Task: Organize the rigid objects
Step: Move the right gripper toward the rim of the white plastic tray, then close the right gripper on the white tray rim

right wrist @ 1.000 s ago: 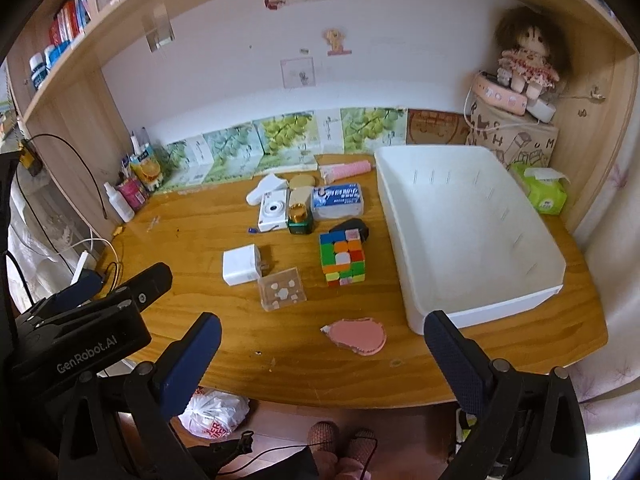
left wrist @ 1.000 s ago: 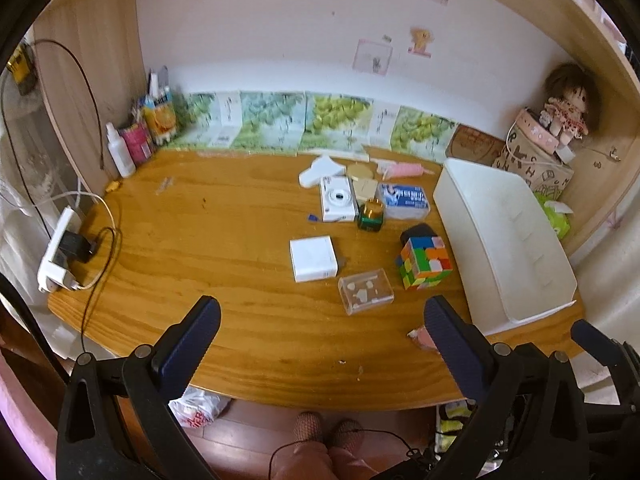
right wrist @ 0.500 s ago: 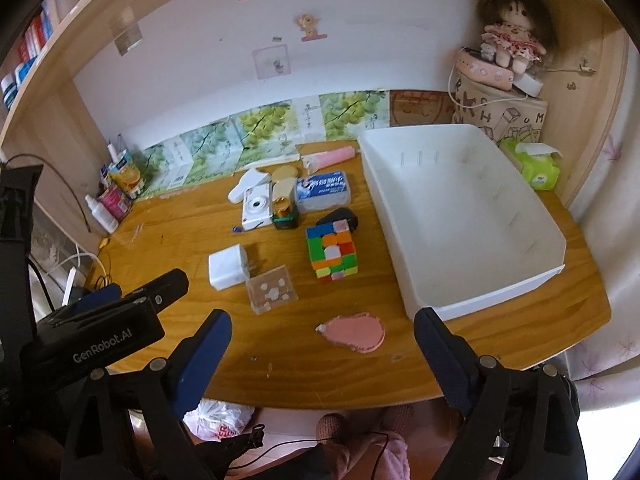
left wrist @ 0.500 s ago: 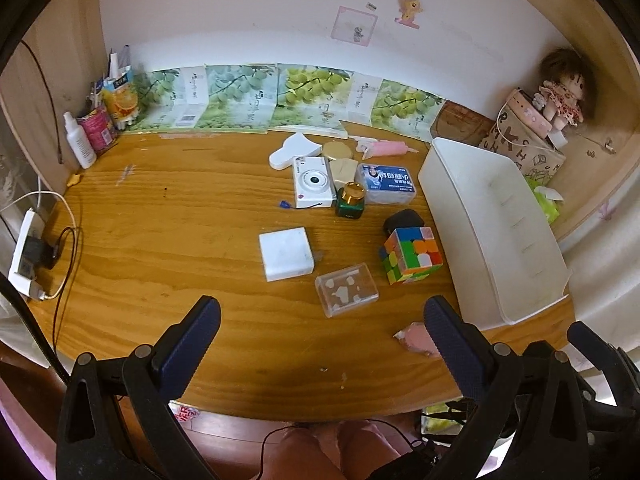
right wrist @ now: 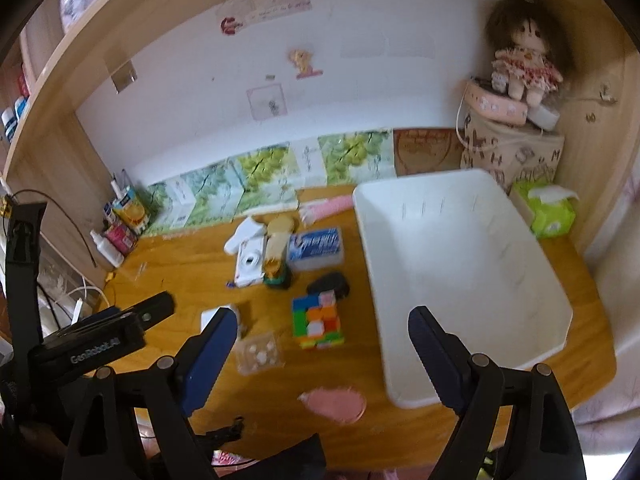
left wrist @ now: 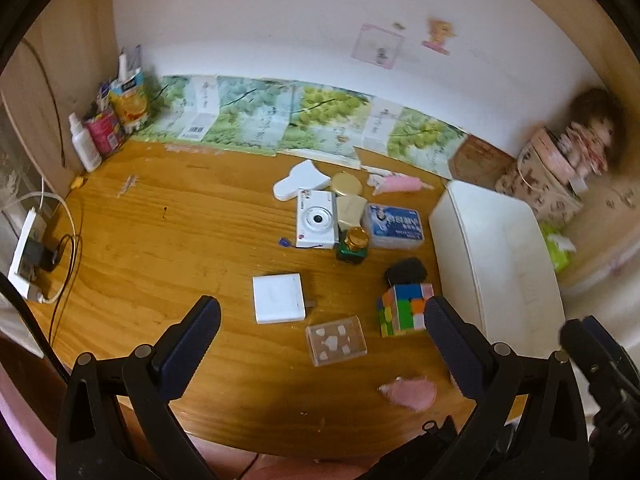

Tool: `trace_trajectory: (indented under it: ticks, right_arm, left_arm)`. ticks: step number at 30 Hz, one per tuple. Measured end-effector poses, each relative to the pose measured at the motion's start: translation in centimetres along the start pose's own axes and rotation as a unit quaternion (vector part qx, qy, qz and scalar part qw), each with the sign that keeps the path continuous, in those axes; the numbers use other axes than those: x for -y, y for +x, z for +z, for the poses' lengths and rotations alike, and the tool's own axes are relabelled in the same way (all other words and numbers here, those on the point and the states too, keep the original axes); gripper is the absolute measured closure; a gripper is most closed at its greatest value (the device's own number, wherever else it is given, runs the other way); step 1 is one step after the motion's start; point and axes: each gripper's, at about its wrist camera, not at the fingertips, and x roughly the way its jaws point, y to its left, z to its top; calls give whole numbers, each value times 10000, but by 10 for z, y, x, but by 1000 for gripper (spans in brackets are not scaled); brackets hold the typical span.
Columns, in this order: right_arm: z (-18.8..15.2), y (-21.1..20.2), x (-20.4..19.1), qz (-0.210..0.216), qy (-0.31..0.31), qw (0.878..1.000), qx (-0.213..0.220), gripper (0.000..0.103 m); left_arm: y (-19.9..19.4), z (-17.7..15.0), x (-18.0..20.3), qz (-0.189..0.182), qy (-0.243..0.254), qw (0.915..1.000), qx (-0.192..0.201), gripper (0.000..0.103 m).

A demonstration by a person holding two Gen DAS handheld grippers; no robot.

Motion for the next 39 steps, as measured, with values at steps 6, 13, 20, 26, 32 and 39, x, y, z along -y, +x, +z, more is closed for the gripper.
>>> trace_trajectory:
  ticks: [6, 13, 20, 26, 32, 39]
  right_arm:
    - [26, 13, 36, -21, 13, 10000, 32, 15]
    - [45, 32, 87, -173, 121, 9997, -121, 15]
    - [57, 57, 142, -541, 362, 9972, -358, 18]
    - [58, 73, 190, -927, 627, 9918, -612, 20]
    - [52, 88, 228, -1057, 943, 9846, -1030, 24]
    - [40, 109, 258, -1154, 913, 9785, -1446, 35]
  left_arm:
    - [23, 6, -15, 313, -631, 9968, -367, 2]
    - [48, -1, -25, 561, -1320, 9855, -905, 2]
    - [69, -5, -33, 645, -1896, 9717, -1255, 2]
    - [92, -13, -42, 721, -2259, 9567, -1690, 2]
    - [102, -28, -43, 711, -2546, 9415, -2092, 2]
    - [119, -37, -29, 820, -2557, 9311, -2469, 2]
